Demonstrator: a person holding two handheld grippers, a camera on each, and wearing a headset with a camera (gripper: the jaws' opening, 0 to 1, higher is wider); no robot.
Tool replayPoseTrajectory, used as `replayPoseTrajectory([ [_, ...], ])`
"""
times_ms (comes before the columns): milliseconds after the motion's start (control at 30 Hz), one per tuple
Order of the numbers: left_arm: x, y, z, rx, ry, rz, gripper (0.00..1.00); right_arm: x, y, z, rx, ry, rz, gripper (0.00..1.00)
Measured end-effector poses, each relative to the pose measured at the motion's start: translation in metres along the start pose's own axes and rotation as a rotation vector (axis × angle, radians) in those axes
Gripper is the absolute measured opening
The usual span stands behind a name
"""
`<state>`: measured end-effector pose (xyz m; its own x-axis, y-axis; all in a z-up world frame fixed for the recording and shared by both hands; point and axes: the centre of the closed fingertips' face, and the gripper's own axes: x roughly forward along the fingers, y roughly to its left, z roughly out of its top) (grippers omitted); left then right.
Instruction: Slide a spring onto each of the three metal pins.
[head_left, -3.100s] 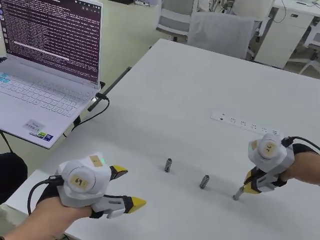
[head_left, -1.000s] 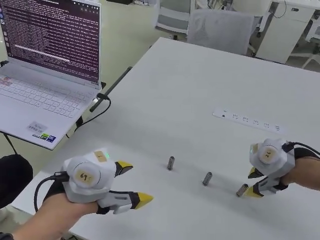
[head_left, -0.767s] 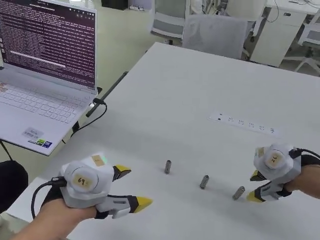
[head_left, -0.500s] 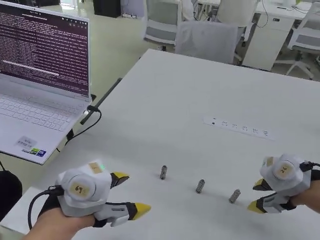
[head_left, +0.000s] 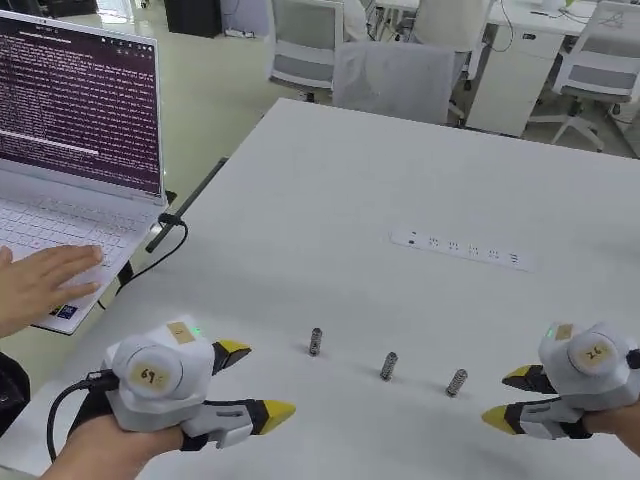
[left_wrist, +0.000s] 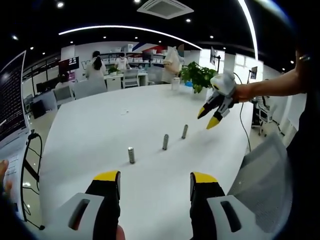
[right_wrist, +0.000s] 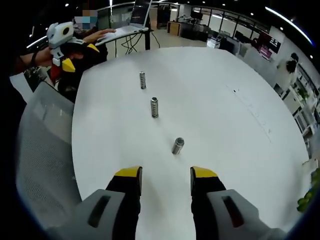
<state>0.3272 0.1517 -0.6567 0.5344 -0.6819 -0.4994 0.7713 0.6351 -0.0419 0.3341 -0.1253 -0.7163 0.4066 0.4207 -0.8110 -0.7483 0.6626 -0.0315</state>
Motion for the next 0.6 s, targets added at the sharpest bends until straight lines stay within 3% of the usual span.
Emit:
replayPoseTrajectory([
  [233, 0.001, 0.000, 0.002, 0.006, 0.003, -0.003, 0.51, -0.006, 0.011, -0.002, 0.072, -0.059, -0.005, 0.40],
  [400, 0.001, 0.000, 0.005, 0.001, -0.003, 0.000, 0.51, -0.017, 0.018, 0.001, 0.148, -0.138, -0.020, 0.43],
  [600, 0.000, -0.001, 0.006, -0.006, -0.007, 0.002, 0.52, -0.030, 0.025, -0.001, 0.196, -0.183, -0.046, 0.48],
])
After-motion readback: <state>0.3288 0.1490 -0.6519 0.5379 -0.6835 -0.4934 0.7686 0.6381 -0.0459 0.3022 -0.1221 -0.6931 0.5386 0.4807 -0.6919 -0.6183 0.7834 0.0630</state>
